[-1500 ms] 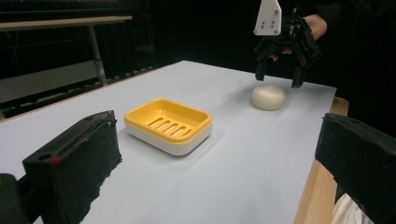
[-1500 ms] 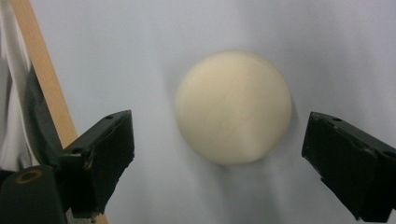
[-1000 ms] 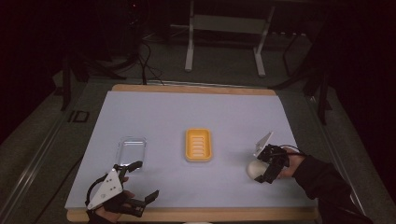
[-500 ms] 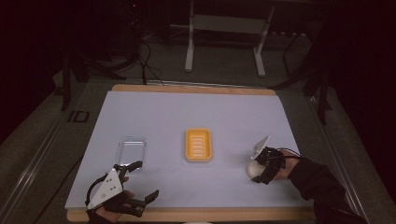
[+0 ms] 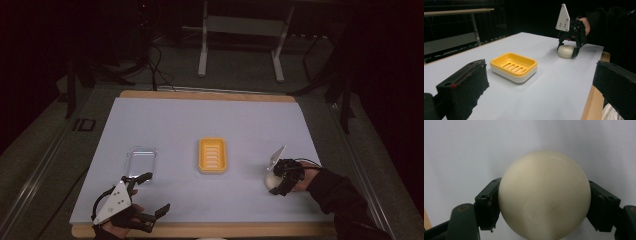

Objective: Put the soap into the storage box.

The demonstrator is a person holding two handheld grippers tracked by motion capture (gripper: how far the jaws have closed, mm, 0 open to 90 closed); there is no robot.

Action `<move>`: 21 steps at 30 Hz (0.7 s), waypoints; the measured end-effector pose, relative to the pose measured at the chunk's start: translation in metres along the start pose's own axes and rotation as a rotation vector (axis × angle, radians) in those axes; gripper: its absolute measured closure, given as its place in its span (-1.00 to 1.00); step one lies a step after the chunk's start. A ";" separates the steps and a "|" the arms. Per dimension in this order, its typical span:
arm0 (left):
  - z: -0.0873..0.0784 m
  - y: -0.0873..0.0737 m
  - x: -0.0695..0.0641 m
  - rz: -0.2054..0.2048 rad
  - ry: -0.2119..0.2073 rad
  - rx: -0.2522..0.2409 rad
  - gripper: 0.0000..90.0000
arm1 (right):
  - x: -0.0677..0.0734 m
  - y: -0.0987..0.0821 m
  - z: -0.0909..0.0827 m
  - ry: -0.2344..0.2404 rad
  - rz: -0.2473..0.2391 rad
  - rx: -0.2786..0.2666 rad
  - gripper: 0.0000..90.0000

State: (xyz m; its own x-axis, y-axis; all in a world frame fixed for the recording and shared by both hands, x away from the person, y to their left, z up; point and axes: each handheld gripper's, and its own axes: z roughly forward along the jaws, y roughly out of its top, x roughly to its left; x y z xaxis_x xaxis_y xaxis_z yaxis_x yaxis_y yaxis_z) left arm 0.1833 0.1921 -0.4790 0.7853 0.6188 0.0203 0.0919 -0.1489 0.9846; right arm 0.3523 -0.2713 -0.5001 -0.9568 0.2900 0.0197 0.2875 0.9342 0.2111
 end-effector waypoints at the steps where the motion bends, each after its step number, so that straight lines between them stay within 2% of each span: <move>1: 0.000 0.000 0.000 0.000 -0.001 0.001 -1.00 | 0.000 0.000 -0.001 0.001 -0.009 -0.001 -0.46; 5: 0.000 0.000 0.000 0.001 -0.001 0.001 -1.00 | 0.001 0.003 -0.011 0.011 -0.021 -0.030 -0.46; 11: 0.000 0.000 0.000 0.005 -0.001 0.005 -1.00 | -0.001 0.009 -0.027 0.014 -0.049 -0.043 -0.45; 17: 0.000 0.000 0.000 0.006 -0.003 0.003 -1.00 | -0.002 0.017 -0.038 0.023 -0.076 -0.040 -0.45; 21: 0.000 0.000 -0.001 0.007 -0.003 0.005 -1.00 | -0.004 0.023 -0.046 0.012 -0.093 -0.040 -0.45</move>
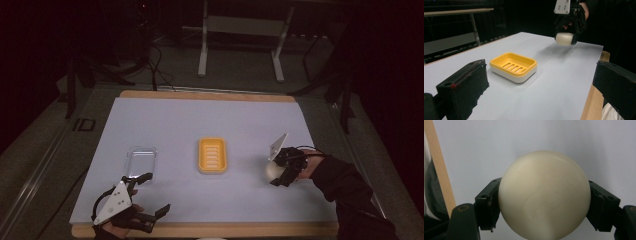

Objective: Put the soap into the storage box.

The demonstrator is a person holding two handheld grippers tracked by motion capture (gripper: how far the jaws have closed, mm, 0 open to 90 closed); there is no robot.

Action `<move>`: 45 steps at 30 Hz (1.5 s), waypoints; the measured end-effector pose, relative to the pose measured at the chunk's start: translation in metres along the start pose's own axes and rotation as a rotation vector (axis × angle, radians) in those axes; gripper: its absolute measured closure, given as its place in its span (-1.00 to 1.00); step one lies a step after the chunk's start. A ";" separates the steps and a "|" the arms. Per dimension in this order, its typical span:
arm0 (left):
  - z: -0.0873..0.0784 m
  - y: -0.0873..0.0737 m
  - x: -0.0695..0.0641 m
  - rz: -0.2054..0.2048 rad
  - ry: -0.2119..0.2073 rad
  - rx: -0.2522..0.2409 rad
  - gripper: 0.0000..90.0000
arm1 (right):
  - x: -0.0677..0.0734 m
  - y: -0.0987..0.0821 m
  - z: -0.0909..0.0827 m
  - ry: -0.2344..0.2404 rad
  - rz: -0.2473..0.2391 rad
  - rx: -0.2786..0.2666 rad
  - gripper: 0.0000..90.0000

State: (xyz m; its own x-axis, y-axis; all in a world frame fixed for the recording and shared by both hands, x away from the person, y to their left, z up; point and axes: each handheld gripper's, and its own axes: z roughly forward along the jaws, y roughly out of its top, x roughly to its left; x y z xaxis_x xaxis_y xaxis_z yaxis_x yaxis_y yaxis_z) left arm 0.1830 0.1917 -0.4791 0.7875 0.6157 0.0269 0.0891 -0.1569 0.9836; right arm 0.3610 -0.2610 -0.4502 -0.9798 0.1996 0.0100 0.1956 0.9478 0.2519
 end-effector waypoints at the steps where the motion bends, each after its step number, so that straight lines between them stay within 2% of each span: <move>1: 0.000 0.000 0.000 0.001 0.000 0.000 -1.00 | -0.001 0.001 -0.001 0.000 -0.003 -0.001 -0.45; 17: -0.001 0.000 0.000 -0.002 -0.003 -0.001 -1.00 | -0.015 0.038 -0.023 -0.011 -0.063 0.021 -0.45; 35: -0.001 0.000 0.000 -0.004 -0.009 0.001 -1.00 | -0.025 0.086 -0.026 -0.015 -0.140 0.033 -0.45; 45: -0.001 0.000 -0.001 0.002 -0.015 0.006 -1.00 | -0.027 0.116 -0.018 -0.007 -0.211 0.001 -0.45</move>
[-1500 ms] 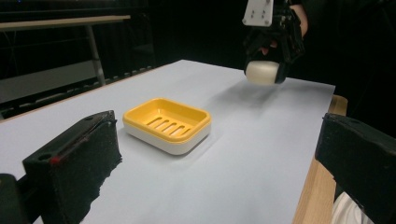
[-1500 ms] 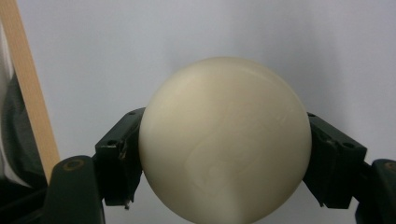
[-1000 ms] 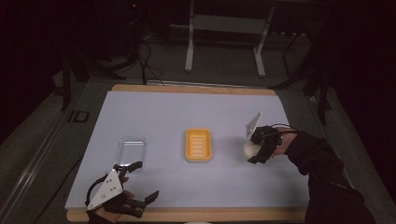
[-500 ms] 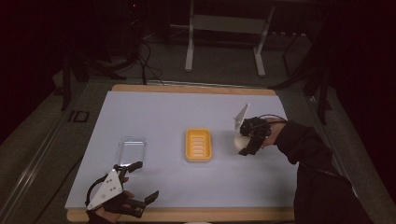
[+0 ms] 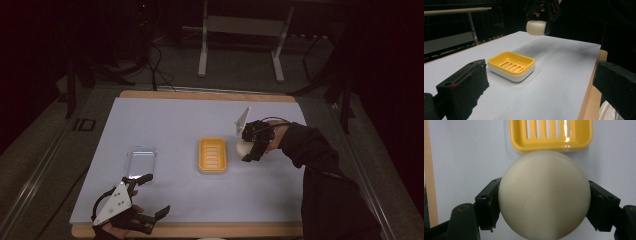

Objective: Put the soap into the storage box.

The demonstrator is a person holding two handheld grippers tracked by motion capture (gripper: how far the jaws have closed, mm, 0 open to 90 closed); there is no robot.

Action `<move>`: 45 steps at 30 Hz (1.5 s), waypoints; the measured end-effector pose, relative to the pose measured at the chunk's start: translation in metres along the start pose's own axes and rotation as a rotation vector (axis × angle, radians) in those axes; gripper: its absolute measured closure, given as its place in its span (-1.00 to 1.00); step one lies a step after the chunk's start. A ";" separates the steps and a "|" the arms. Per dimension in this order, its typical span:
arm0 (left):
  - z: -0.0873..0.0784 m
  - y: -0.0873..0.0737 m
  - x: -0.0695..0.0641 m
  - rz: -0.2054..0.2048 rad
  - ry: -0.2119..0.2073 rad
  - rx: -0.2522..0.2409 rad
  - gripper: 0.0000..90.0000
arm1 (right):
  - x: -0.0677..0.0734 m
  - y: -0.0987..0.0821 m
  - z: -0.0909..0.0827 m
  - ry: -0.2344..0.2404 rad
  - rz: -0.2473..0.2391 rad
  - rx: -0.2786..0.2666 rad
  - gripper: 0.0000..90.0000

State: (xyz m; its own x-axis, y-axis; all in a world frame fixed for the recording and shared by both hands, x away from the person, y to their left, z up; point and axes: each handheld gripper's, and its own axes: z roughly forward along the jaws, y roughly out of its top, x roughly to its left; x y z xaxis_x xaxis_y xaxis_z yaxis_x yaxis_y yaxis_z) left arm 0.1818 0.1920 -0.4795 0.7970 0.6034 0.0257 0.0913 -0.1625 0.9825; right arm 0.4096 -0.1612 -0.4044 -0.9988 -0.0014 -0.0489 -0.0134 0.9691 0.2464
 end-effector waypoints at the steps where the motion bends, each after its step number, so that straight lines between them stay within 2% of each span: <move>1: 0.000 0.000 0.000 0.000 0.000 0.000 -1.00 | 0.000 0.002 0.001 -0.003 -0.007 -0.007 -0.45; 5: 0.000 0.000 0.000 0.000 -0.001 0.001 -1.00 | -0.001 0.012 0.008 0.006 -0.026 -0.006 -0.45; 10: 0.000 0.000 0.000 0.000 -0.001 0.001 -1.00 | -0.002 0.022 0.014 0.022 -0.042 -0.032 -0.45; 23: 0.000 0.000 0.000 -0.001 -0.003 0.001 -1.00 | -0.008 0.045 0.025 0.032 -0.048 -0.143 -0.45; 41: 0.000 0.000 0.000 0.000 -0.009 0.003 -1.00 | -0.019 0.054 0.063 0.024 -0.041 -0.211 -0.45; 45: 0.000 0.000 0.000 -0.001 -0.011 0.003 -1.00 | -0.023 0.054 0.071 0.032 -0.014 -0.219 -0.46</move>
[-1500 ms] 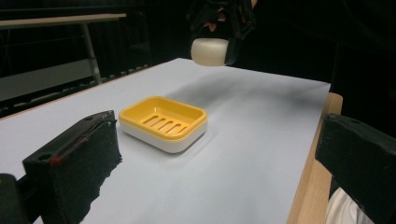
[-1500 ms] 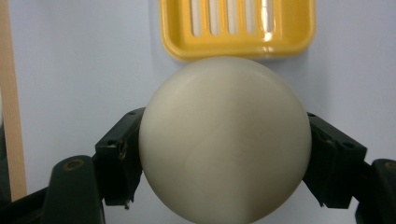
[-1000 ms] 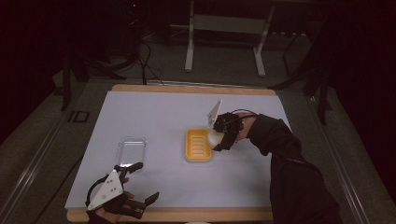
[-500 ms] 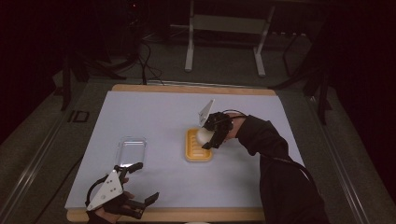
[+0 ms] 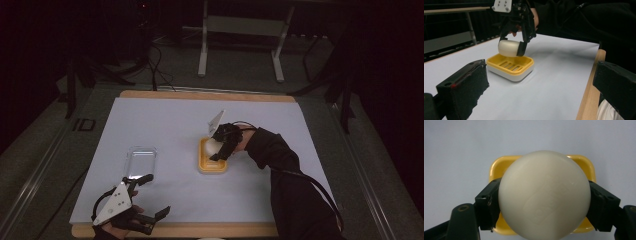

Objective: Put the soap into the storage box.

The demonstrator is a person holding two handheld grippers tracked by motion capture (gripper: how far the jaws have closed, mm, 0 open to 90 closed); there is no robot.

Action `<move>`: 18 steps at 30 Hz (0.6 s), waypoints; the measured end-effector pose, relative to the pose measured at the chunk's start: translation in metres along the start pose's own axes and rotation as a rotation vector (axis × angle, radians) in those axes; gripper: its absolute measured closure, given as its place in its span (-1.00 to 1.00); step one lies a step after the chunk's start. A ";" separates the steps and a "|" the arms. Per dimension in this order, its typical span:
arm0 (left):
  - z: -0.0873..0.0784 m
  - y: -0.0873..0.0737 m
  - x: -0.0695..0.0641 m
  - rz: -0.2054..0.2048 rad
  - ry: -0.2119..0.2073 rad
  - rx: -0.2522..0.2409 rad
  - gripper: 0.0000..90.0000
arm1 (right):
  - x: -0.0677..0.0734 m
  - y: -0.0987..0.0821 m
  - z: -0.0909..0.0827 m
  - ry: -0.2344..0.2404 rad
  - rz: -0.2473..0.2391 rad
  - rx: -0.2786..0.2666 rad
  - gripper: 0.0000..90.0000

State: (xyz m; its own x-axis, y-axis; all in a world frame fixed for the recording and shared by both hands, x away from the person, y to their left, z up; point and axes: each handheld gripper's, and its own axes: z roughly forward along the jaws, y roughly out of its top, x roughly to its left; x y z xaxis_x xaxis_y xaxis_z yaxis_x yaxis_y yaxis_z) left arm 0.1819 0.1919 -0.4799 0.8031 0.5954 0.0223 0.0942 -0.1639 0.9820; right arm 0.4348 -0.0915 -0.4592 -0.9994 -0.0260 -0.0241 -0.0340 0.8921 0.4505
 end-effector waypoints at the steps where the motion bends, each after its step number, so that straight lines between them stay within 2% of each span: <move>1: 0.000 0.000 0.000 0.000 -0.001 0.000 -1.00 | -0.001 -0.001 0.003 0.003 0.004 0.003 -0.46; 7: 0.000 0.000 0.000 -0.001 -0.001 0.000 -1.00 | -0.003 -0.003 0.014 0.011 0.007 0.023 -0.46; 10: 0.000 0.000 0.000 0.000 -0.002 0.002 -1.00 | -0.006 -0.007 0.023 -0.011 0.026 0.019 -0.46; 18: 0.000 0.000 0.000 0.000 -0.004 0.004 -1.00 | -0.008 -0.011 0.032 -0.003 0.053 0.043 -0.46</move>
State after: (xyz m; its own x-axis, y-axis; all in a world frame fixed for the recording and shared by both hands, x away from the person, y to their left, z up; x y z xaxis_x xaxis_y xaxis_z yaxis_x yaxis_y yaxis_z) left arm 0.1822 0.1918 -0.4804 0.8056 0.5920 0.0210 0.0968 -0.1665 0.9813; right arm 0.4439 -0.0868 -0.4926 -0.9997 0.0225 -0.0037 0.0190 0.9107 0.4127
